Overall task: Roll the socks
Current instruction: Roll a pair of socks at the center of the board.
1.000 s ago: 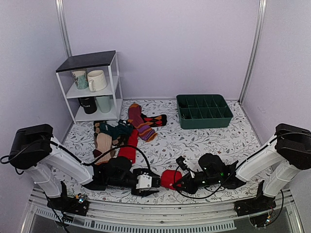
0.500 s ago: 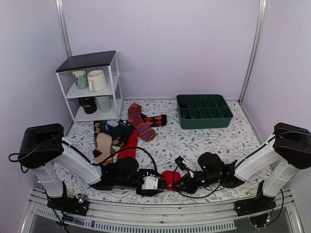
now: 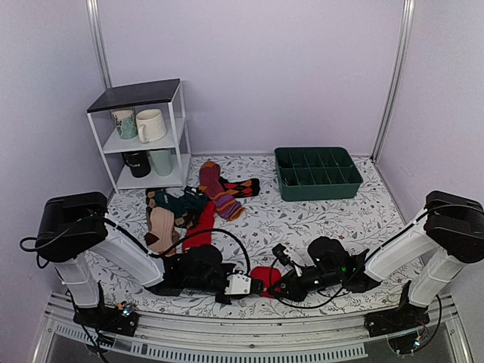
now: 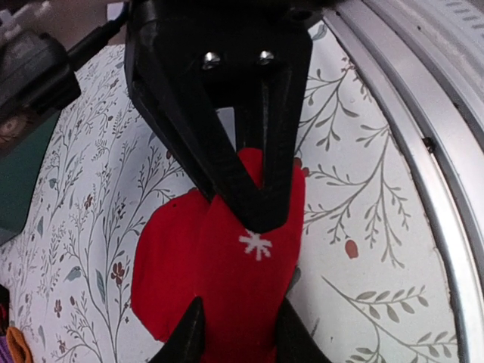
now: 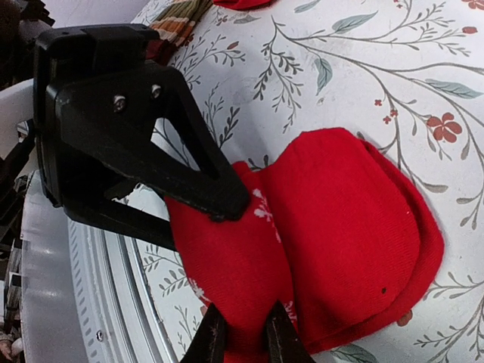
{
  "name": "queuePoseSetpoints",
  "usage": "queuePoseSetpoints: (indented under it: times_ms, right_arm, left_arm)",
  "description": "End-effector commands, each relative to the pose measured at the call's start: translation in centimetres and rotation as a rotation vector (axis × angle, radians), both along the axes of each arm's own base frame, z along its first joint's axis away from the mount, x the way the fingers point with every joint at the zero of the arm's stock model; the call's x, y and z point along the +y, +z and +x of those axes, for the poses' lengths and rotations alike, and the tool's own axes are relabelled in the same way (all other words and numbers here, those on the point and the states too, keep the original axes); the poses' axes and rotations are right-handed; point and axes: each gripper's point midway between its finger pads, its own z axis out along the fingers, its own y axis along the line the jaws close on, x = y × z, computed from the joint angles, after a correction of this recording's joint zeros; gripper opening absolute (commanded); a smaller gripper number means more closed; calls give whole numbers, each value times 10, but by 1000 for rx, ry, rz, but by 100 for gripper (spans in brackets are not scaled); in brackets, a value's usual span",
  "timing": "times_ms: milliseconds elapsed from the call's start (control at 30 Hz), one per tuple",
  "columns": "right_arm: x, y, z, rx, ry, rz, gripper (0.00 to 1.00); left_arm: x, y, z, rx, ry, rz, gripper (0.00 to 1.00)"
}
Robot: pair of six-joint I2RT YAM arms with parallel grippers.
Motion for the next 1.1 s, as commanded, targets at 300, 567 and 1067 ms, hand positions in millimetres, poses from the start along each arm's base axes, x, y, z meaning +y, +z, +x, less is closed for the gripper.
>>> queuePoseSetpoints:
  times_ms: [300,567,1067]
  right_arm:
    - [-59,-53,-16,75,-51,-276,22]
    - [-46,30,9,-376,-79,-34,35]
    - [-17,32,2,-892,65,-154,49]
  left_arm:
    - [8,-27,-11,289,15,151,0]
    - [29,-49,-12,536,110,269,0]
    - [44,-78,-21,678,158,382,0]
